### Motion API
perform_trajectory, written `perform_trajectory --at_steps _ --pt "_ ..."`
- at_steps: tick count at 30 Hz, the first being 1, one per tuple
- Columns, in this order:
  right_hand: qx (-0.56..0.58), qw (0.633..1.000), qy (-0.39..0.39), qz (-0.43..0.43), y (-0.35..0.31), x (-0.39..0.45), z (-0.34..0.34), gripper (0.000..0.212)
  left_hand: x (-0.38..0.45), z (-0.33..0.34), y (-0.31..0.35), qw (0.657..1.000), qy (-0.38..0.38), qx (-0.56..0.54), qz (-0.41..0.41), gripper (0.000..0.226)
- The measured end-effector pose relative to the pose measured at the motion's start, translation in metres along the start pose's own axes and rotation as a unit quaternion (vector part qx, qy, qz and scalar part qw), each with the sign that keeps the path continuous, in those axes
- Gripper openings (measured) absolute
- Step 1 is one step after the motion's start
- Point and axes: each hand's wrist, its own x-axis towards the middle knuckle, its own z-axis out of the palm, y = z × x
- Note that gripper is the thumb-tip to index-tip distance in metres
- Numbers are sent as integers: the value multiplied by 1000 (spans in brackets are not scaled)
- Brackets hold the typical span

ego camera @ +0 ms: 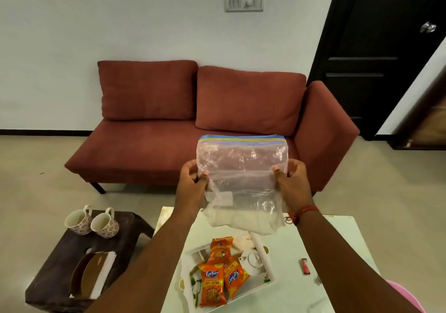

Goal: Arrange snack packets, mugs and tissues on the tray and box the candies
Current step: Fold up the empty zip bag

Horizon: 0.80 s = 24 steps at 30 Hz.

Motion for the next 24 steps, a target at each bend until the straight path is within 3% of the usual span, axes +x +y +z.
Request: perform_trajectory --at_steps 2,4,9,11,14,17,19,21,24 --pt "-9 997 -78 -20 -1 3 -7 54 4 0 1 998 -38 -40 2 50" --pt "-60 988 -135 -38 -3 8 -14 60 7 -1 5 995 -80 -59 27 50" --pt "-197 972 -91 -92 -7 17 -20 20 11 0 22 997 -49 26 54 32" --pt "-284 946 -52 -146 -8 17 -21 17 10 1 32 992 -54 71 85 28" --pt "-403 879 -52 -247 -13 14 -22 41 9 6 50 969 -86 162 168 25" --pt "-440 833 -200 -269 -22 12 -10 70 2 20 69 946 -164 173 218 26" --pt "-363 864 -263 -228 -26 9 2 50 -2 32 77 938 -201 160 231 29" --pt "-285 905 -238 -207 -25 10 11 6 -3 39 80 942 -185 128 249 34" --pt "-180 956 -173 -154 -22 13 15 25 0 37 73 961 -72 103 247 59"
